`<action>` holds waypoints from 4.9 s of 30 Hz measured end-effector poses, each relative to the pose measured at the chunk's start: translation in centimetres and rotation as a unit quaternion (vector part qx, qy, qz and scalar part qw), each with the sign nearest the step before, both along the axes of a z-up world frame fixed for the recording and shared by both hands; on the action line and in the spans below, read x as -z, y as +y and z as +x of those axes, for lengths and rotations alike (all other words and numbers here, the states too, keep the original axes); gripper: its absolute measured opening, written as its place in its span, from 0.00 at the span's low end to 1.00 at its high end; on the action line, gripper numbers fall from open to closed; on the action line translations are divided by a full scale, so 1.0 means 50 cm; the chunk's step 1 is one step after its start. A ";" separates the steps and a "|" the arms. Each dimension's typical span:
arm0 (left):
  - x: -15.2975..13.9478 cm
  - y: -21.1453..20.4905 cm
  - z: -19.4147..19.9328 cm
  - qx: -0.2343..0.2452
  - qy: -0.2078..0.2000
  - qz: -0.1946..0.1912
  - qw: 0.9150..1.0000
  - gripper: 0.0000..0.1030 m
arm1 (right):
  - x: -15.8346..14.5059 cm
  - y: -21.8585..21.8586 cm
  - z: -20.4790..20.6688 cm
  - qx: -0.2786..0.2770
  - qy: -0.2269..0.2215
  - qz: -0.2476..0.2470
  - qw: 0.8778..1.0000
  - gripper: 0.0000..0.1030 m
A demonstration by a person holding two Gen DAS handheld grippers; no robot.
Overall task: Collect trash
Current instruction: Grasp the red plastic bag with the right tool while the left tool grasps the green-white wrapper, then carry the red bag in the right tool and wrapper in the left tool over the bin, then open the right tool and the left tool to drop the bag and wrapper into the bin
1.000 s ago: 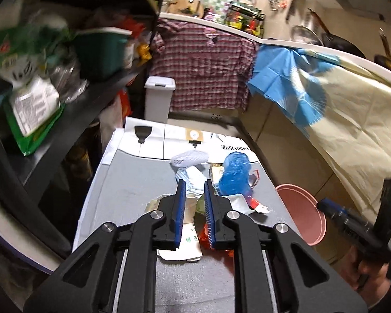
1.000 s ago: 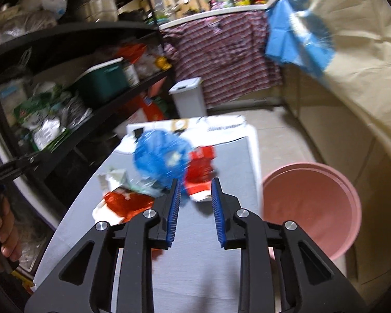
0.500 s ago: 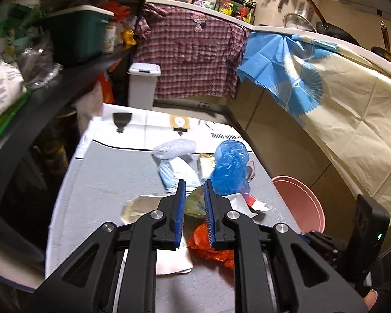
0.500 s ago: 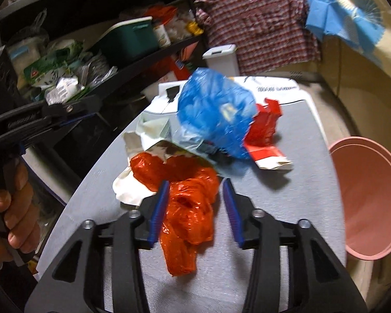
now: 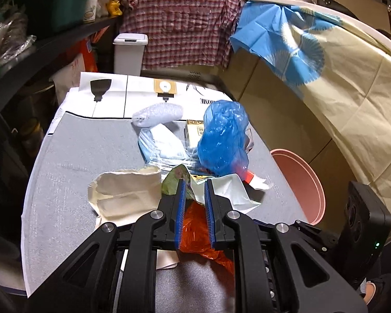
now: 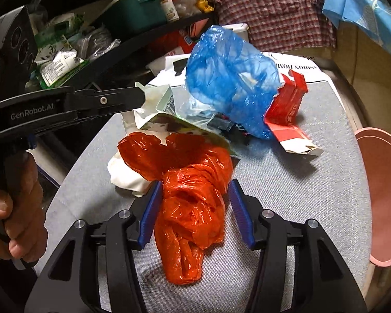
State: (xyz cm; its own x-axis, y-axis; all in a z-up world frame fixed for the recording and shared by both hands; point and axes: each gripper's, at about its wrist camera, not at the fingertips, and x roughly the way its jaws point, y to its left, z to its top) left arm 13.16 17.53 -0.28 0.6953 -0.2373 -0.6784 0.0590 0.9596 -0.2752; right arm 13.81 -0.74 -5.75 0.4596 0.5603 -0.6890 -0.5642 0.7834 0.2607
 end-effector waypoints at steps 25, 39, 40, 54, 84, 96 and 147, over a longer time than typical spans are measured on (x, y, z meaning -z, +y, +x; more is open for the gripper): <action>-0.086 0.002 -0.064 -0.017 -0.055 0.012 0.998 0.05 | -0.064 -0.046 -0.068 0.003 -0.044 -0.024 0.999 0.42; -0.133 0.010 -0.129 -0.046 -0.081 0.025 0.995 0.05 | -0.112 -0.116 -0.100 0.046 -0.071 -0.021 0.996 0.42; -0.135 0.009 -0.134 -0.047 -0.081 0.025 0.995 0.05 | -0.117 -0.123 -0.101 0.050 -0.074 -0.022 0.996 0.42; -0.165 -0.008 -0.179 -0.041 -0.101 0.024 0.994 0.05 | -0.210 -0.213 -0.098 0.087 -0.100 -0.012 0.991 0.42; -0.128 -0.087 -0.163 -0.023 -0.098 0.033 0.994 0.05 | -0.236 -0.425 -0.003 0.191 -0.125 -0.012 0.973 0.42; -0.107 -0.157 -0.159 -0.010 -0.091 0.023 0.996 0.05 | -0.226 -0.482 0.018 0.215 -0.123 -0.009 0.969 0.42; 0.018 -0.495 0.082 0.123 -0.039 0.016 0.992 0.05 | -0.145 -0.550 0.153 0.277 -0.057 0.000 0.959 0.42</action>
State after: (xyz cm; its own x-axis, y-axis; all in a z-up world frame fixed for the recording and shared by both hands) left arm 17.25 -7.23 -1.17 0.6702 -0.3853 -0.6343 0.3116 0.9218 -0.2307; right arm 21.44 -28.23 1.49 0.7596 0.2076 -0.6164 -0.0861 0.9715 0.2211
